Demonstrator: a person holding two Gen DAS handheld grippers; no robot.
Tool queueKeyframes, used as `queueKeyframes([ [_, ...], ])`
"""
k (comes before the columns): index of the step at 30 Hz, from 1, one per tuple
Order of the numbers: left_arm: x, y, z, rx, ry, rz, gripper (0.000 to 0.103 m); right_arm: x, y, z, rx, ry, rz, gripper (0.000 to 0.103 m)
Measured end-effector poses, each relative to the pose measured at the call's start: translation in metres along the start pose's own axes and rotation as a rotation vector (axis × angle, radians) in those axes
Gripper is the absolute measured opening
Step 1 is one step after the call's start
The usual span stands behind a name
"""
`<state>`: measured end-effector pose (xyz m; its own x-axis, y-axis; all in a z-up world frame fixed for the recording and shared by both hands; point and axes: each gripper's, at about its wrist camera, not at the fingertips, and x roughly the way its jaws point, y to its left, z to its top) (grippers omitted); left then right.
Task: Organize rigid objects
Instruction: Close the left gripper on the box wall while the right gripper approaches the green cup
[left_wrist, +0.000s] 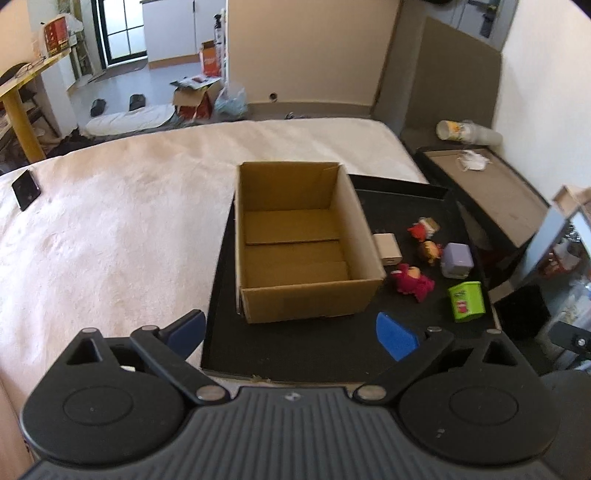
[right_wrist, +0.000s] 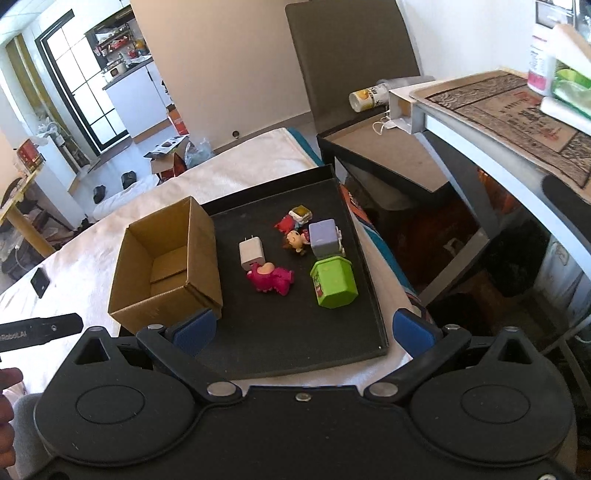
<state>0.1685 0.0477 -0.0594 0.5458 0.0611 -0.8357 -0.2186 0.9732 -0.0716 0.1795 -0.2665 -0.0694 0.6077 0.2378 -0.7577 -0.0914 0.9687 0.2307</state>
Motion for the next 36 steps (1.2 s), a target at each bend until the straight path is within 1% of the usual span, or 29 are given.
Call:
queueKeyframes([
  [3,0.011,0.005,0.009,-0.022,0.019,0.002,0.099,0.011,-0.003,0.006,0.006,0.023,0.006,0.103],
  [6,0.019,0.010,0.016,-0.041,0.014,0.024,0.097,0.020,-0.006,0.011,0.005,0.035,0.002,0.102],
  [11,0.039,0.018,0.028,-0.080,0.041,0.037,0.089,0.039,-0.012,0.021,0.028,0.063,0.017,0.096],
  [13,0.047,0.022,0.030,-0.090,0.053,0.041,0.084,0.046,-0.014,0.024,0.030,0.072,0.019,0.093],
  [17,0.063,0.030,0.036,-0.114,0.081,0.045,0.080,0.061,-0.019,0.029,0.040,0.100,0.028,0.083],
  [20,0.075,0.036,0.039,-0.129,0.104,0.045,0.073,0.074,-0.020,0.032,0.047,0.120,0.033,0.078],
  [21,0.079,0.038,0.039,-0.135,0.113,0.043,0.071,0.079,-0.021,0.032,0.052,0.127,0.035,0.072],
  [23,0.087,0.042,0.040,-0.144,0.130,0.040,0.067,0.088,-0.023,0.034,0.062,0.144,0.037,0.065],
  [26,0.100,0.050,0.042,-0.172,0.157,0.037,0.062,0.103,-0.027,0.036,0.075,0.176,0.042,0.058],
  [28,0.108,0.053,0.043,-0.183,0.171,0.033,0.060,0.112,-0.027,0.037,0.073,0.191,0.038,0.056],
  [30,0.117,0.055,0.045,-0.182,0.186,0.028,0.057,0.120,-0.028,0.037,0.074,0.210,0.034,0.050],
  [34,0.131,0.055,0.047,-0.183,0.215,0.017,0.049,0.134,-0.030,0.039,0.071,0.232,0.027,0.047],
  [36,0.139,0.056,0.047,-0.194,0.232,0.013,0.046,0.140,-0.031,0.040,0.072,0.246,0.025,0.045],
])
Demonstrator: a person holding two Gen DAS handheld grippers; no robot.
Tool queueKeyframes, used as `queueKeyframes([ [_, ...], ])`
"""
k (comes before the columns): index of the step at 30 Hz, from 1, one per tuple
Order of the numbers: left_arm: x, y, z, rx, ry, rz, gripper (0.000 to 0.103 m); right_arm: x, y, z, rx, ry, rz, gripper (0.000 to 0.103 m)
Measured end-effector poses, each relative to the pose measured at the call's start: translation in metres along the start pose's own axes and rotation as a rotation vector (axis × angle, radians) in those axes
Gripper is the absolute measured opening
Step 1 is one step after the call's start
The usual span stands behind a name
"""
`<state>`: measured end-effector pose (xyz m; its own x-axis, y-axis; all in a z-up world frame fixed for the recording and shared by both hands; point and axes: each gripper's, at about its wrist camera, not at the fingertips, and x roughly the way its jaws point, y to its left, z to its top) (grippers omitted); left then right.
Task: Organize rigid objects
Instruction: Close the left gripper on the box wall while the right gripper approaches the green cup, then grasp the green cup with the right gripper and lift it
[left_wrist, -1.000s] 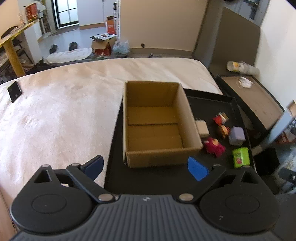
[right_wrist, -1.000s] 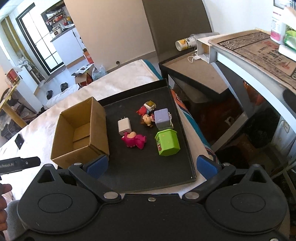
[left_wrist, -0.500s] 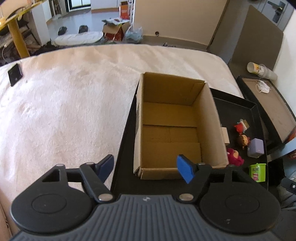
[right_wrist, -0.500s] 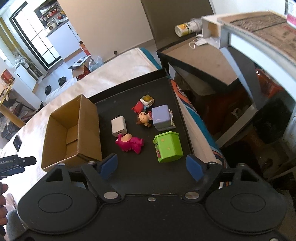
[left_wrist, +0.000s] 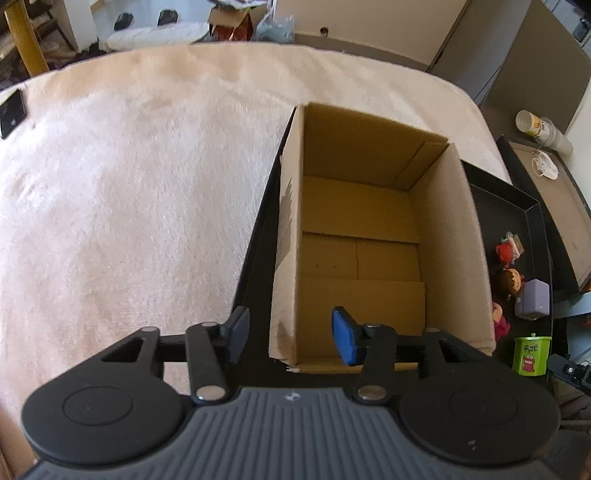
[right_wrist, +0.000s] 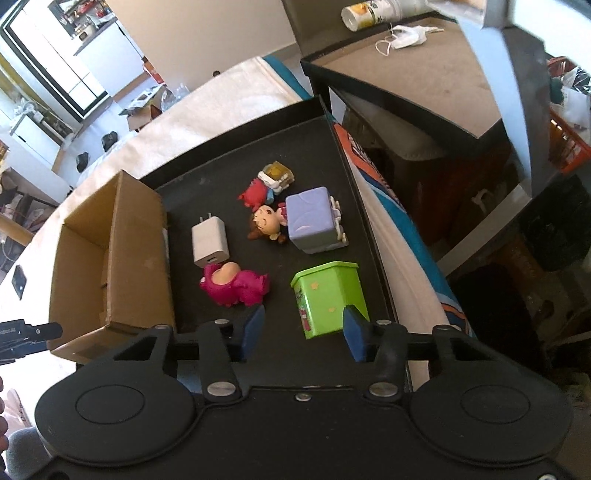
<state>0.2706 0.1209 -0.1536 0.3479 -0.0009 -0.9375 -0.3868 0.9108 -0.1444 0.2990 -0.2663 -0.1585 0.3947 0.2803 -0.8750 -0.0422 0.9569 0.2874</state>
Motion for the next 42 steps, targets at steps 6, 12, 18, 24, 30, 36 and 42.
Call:
queueKeyframes([
  [6,0.014,0.002,0.005,-0.020,0.017,-0.002,0.023,0.016,-0.004,0.005,-0.004,0.029,-0.015,0.037],
  [12,0.017,0.006,0.006,-0.016,0.014,-0.009,0.012,0.025,-0.007,0.011,-0.010,0.051,-0.009,0.031],
  [18,0.013,0.007,0.000,0.005,-0.003,-0.030,0.012,0.030,-0.008,0.016,0.005,0.064,0.019,0.034],
  [24,0.005,0.008,-0.012,0.040,0.003,-0.049,0.012,0.032,-0.007,0.015,0.015,0.055,0.042,0.040],
  [30,-0.003,0.012,-0.021,0.049,0.017,-0.070,0.012,0.036,-0.007,0.017,0.052,0.059,0.065,0.043],
  [36,-0.001,0.008,-0.025,0.084,0.021,-0.067,0.013,0.043,0.000,0.021,0.070,0.095,0.070,0.047],
  [42,0.002,0.007,-0.024,0.097,0.032,-0.073,0.013,0.047,0.008,0.019,0.045,0.097,0.062,0.049],
])
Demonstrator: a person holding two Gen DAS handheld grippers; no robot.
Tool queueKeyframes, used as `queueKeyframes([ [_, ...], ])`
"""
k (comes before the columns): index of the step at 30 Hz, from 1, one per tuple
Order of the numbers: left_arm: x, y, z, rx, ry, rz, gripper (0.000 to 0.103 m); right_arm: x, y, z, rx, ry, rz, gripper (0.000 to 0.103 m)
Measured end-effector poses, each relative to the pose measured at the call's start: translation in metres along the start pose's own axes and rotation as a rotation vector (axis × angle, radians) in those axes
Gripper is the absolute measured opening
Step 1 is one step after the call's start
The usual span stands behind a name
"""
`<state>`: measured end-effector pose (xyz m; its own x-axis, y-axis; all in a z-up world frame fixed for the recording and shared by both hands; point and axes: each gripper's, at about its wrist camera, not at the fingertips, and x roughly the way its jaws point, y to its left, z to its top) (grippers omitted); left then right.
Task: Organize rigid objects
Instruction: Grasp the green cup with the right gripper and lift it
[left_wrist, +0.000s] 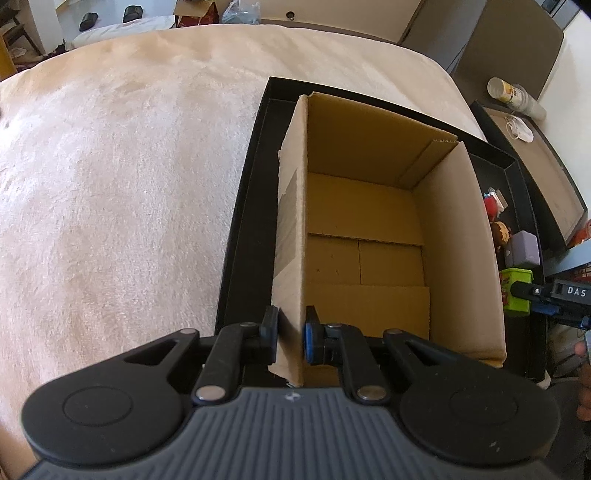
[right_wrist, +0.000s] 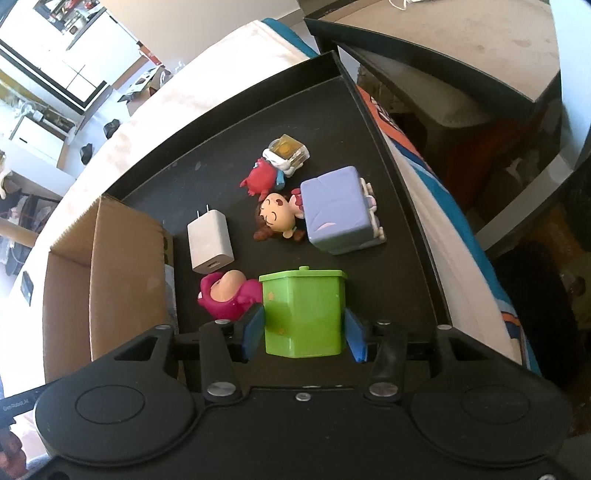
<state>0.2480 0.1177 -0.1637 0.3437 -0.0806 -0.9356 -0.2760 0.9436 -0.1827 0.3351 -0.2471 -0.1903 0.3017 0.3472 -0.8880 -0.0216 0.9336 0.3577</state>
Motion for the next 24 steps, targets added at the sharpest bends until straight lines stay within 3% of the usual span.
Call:
queueKeyframes([
  [3,0.000,-0.001,-0.001,0.000,0.003,-0.007,0.013,0.008,0.005,-0.003,-0.036,0.031,-0.012,0.053],
  [8,-0.001,0.000,-0.002,-0.001,0.004,-0.008,0.013,0.007,0.010,-0.009,-0.061,0.026,-0.035,0.049],
  [24,0.000,0.001,-0.001,0.007,0.012,-0.015,0.013,-0.042,0.055,-0.013,-0.142,-0.037,0.033,0.049],
])
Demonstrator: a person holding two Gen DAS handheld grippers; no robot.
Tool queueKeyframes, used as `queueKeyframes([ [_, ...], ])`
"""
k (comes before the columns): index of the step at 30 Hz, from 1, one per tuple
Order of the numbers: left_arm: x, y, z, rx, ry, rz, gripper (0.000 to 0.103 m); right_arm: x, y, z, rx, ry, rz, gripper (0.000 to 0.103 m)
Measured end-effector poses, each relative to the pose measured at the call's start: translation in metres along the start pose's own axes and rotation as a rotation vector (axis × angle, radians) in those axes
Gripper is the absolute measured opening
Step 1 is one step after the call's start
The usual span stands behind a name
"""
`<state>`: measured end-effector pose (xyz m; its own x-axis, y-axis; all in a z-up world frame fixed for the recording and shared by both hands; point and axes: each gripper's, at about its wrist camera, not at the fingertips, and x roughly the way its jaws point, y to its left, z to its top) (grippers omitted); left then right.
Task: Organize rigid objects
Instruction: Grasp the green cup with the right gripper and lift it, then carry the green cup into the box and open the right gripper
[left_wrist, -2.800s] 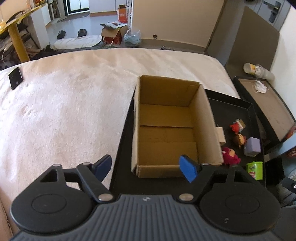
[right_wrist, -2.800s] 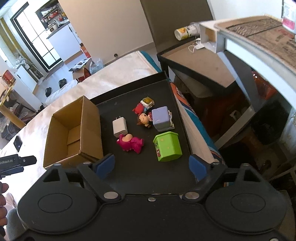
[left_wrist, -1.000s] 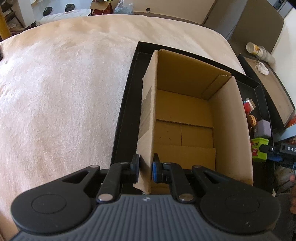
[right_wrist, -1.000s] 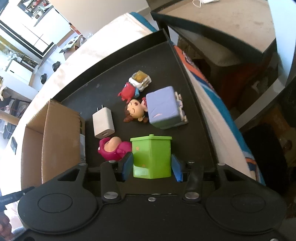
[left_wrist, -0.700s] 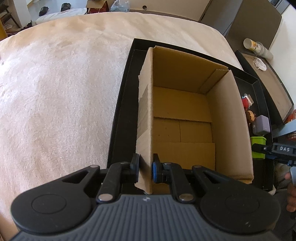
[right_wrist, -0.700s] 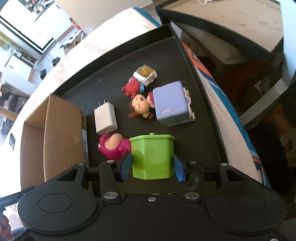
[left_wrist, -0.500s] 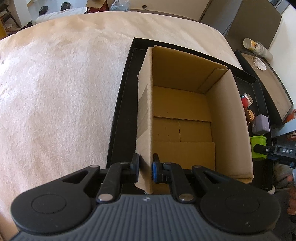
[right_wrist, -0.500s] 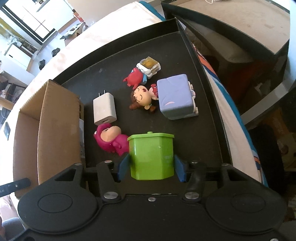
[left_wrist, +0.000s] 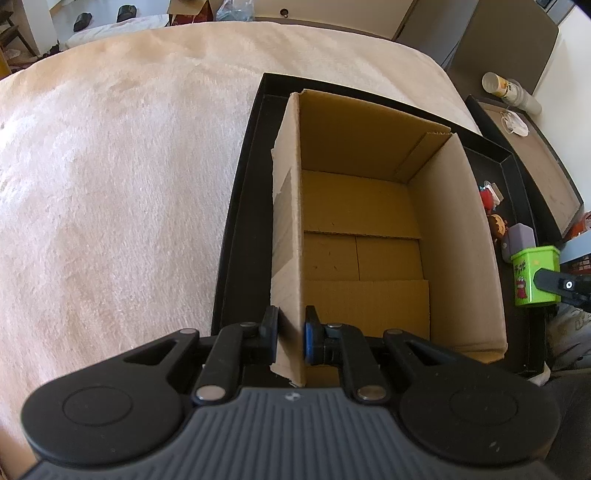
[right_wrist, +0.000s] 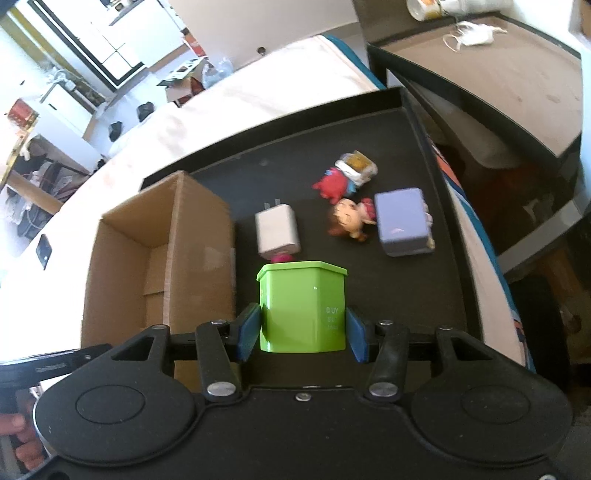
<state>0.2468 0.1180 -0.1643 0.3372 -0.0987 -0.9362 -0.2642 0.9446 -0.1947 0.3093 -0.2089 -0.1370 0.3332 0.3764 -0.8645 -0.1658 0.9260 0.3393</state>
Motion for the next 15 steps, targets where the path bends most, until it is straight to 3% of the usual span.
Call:
queueKeyframes([
  [15,0.001,0.013,0.004,-0.076,0.030,-0.065,0.013,-0.012,0.065,0.020,-0.114,-0.038,0.064,0.049],
])
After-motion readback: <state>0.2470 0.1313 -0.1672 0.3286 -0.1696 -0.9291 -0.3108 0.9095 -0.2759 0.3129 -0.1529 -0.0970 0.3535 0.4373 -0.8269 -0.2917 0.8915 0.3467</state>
